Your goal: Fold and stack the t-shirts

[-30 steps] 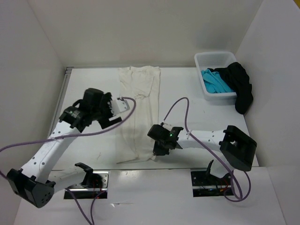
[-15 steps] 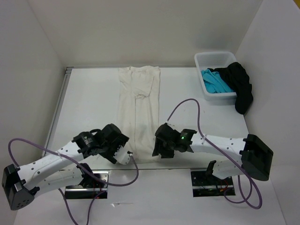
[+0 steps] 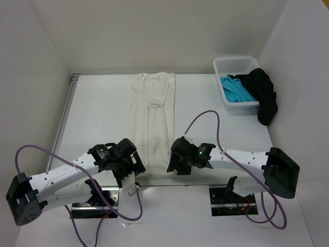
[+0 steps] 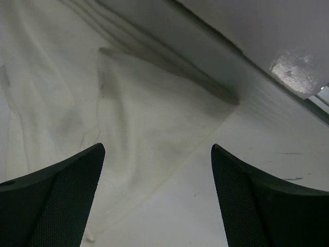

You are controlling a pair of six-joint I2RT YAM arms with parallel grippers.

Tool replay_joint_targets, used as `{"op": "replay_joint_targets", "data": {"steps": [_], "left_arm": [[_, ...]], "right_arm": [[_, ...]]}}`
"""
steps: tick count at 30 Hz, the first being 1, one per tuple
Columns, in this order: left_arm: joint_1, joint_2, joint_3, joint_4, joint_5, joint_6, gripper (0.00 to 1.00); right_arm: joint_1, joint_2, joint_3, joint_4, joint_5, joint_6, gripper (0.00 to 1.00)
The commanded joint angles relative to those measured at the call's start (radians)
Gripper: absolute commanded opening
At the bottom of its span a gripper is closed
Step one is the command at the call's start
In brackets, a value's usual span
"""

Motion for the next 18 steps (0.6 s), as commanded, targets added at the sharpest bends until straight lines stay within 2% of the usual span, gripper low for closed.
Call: {"op": "replay_joint_targets", "data": {"steps": [1, 5, 10, 15, 18], "left_arm": [[-0.003, 0.008, -0.068, -0.001, 0.103, 0.109, 0.9], [-0.003, 0.008, -0.118, 0.033, 0.057, 0.109, 0.84], [-0.003, 0.008, -0.141, 0.075, 0.078, 0.1, 0.77], [-0.003, 0.043, -0.13, 0.075, 0.078, 0.083, 0.66], [-0.003, 0.081, -0.118, 0.075, 0.078, 0.092, 0.6]], "right_arm": [[0.008, -0.014, -0.028, 0.039, 0.004, 0.017, 0.59], [0.008, -0.024, -0.057, 0.057, -0.005, 0.017, 0.59], [0.008, -0.035, -0.077, 0.101, -0.005, 0.026, 0.59], [0.008, 0.026, -0.066, 0.102, -0.005, 0.026, 0.59], [0.008, 0.072, -0.039, 0.111, -0.005, 0.015, 0.64]]}}
